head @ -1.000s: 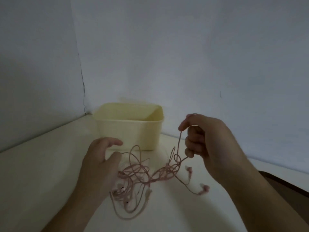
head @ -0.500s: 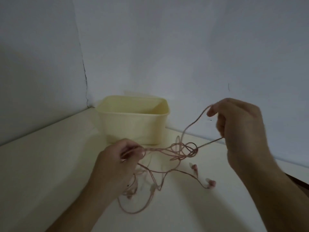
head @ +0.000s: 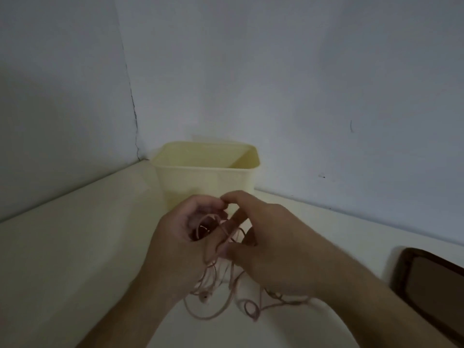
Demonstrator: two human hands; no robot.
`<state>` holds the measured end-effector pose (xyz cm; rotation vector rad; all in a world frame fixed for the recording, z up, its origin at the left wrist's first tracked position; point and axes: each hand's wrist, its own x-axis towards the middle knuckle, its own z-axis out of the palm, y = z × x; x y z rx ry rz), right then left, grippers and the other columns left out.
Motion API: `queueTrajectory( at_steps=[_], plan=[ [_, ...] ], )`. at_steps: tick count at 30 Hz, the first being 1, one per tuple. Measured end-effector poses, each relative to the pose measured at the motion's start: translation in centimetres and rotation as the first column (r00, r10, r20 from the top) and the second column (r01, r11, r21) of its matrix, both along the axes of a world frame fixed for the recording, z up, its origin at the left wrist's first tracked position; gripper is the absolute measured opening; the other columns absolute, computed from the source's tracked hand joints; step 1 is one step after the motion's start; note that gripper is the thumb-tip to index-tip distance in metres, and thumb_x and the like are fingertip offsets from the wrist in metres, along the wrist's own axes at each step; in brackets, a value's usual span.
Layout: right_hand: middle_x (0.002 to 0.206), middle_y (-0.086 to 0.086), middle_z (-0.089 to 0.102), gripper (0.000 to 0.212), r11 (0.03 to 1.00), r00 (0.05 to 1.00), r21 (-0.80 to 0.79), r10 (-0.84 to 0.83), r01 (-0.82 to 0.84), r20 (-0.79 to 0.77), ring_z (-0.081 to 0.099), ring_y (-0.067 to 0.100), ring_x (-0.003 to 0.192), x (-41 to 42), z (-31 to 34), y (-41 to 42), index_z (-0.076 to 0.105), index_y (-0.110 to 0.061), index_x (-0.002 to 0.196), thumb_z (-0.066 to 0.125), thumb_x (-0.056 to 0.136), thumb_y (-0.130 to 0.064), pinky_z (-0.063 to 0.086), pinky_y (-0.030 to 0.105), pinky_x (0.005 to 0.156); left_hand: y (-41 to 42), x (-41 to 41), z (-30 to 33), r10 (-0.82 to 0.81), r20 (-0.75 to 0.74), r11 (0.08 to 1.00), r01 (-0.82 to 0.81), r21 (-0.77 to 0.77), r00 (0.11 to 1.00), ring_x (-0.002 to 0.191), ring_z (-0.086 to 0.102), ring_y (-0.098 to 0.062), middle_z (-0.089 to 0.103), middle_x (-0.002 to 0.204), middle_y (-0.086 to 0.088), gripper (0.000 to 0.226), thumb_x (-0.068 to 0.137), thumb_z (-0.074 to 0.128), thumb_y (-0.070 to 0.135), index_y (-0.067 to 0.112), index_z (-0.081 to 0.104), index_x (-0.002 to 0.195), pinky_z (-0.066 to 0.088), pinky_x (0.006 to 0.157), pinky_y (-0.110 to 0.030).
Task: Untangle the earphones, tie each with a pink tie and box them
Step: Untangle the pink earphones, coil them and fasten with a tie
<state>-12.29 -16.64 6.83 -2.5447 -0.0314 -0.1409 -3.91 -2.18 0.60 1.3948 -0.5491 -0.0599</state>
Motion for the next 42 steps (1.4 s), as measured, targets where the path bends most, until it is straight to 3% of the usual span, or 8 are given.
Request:
queueTrajectory(
  at_steps=[3, 9, 17, 24, 28, 32, 37, 42],
  plan=[
    [0.082, -0.006, 0.076, 0.017, 0.99, 0.99, 0.074, -0.126, 0.122, 0.058, 0.07, 0.005, 0.071, 0.4, 0.2, -1.0, 0.068, -0.034, 0.118, 0.059, 0.104, -0.028, 0.055, 0.024, 0.066, 0.4, 0.0, 0.2, -0.003, 0.021, 0.999, 0.002, 0.045, 1.0, 0.075, 0.071, -0.022, 0.076, 0.091, -0.006, 0.036, 0.081, 0.084, 0.005, 0.031, 0.073, 0.103, 0.054, 0.06, -0.035],
    [0.071, 0.014, 0.053, 0.028, 0.686, 0.949, 0.711, -0.303, 0.156, 0.084, 0.061, 0.032, 0.055, 0.3, 1.0, -2.5, 0.064, 0.004, 0.094, 0.043, 0.11, -0.004, 0.058, 0.045, 0.055, 0.6, 0.3, 0.3, -0.052, 0.024, 0.998, 0.051, 0.039, 0.998, 0.068, 0.066, -0.016, 0.077, 0.081, -0.008, 0.019, 0.087, 0.076, -0.003, 0.017, 0.079, 0.088, 0.05, 0.062, -0.019],
    [0.072, 0.014, 0.059, 0.028, 0.529, 0.889, 0.833, -0.444, 0.162, 0.109, 0.062, 0.033, 0.054, 0.2, 1.1, -4.0, 0.061, -0.003, 0.09, 0.041, 0.109, -0.003, 0.051, 0.039, 0.05, 0.9, 1.1, 0.5, -0.249, -0.247, 0.943, 0.177, -0.282, 0.936, 0.06, 0.049, -0.021, 0.054, 0.072, -0.012, 0.02, 0.084, 0.069, 0.007, -0.007, 0.074, 0.098, 0.043, 0.057, -0.027],
    [0.076, 0.017, 0.068, 0.027, 0.434, 0.804, 0.864, -0.592, 0.256, 0.059, 0.069, 0.034, 0.057, 0.3, 1.1, -5.1, 0.06, -0.004, 0.082, 0.043, 0.104, 0.0, 0.056, 0.039, 0.049, 1.5, 1.5, 0.7, -0.333, -0.268, 0.896, 0.215, -0.389, 0.904, 0.07, 0.061, -0.02, 0.069, 0.096, -0.014, 0.034, 0.089, 0.058, 0.003, 0.0, 0.074, 0.118, 0.054, 0.063, -0.027],
    [0.09, 0.019, 0.074, 0.019, 0.458, 0.763, 0.809, -0.646, 0.367, 0.019, 0.073, 0.035, 0.062, 0.7, 0.5, -5.9, 0.063, -0.001, 0.088, 0.048, 0.1, -0.002, 0.059, 0.047, 0.064, 1.5, 1.4, 0.7, -0.32, -0.251, 0.902, 0.213, -0.376, 0.914, 0.073, 0.063, -0.019, 0.074, 0.114, -0.016, 0.04, 0.085, 0.06, 0.002, 0.005, 0.074, 0.122, 0.051, 0.064, -0.028],
    [0.11, 0.003, 0.072, 0.03, 0.637, 0.751, 0.574, -0.657, 0.514, 0.056, 0.071, 0.023, 0.094, 0.7, -0.1, -5.3, 0.067, -0.02, 0.114, 0.058, 0.091, -0.003, 0.058, 0.043, 0.073, 1.3, 0.9, 0.9, -0.331, -0.2, 0.911, 0.257, -0.322, 0.922, 0.074, 0.063, -0.022, 0.073, 0.126, -0.018, 0.042, 0.087, 0.059, 0.0, 0.007, 0.073, 0.126, 0.046, 0.057, -0.028],
    [0.122, -0.018, 0.058, 0.038, 0.876, 0.854, 0.381, -0.42, 0.295, 0.307, 0.055, -0.007, 0.109, 0.1, 0.0, -2.6, 0.064, -0.035, 0.113, 0.062, 0.09, -0.006, 0.046, 0.012, 0.077, 1.4, 0.5, 1.0, -0.344, -0.169, 0.926, 0.304, -0.224, 0.923, 0.083, 0.067, -0.024, 0.073, 0.127, -0.016, 0.043, 0.086, 0.06, 0.001, 0.011, 0.075, 0.124, 0.044, 0.051, -0.028],
    [0.101, -0.019, 0.076, 0.019, 0.952, 0.956, 0.282, -0.188, 0.121, 0.227, 0.066, -0.002, 0.097, 0.6, -0.5, -1.4, 0.076, -0.033, 0.094, 0.061, 0.101, -0.024, 0.049, 0.02, 0.081, 1.4, 0.6, 0.9, -0.338, -0.11, 0.938, 0.326, -0.12, 0.935, 0.087, 0.068, -0.026, 0.076, 0.12, -0.018, 0.039, 0.084, 0.065, 0.008, 0.014, 0.077, 0.12, 0.047, 0.055, -0.03]
  ],
)
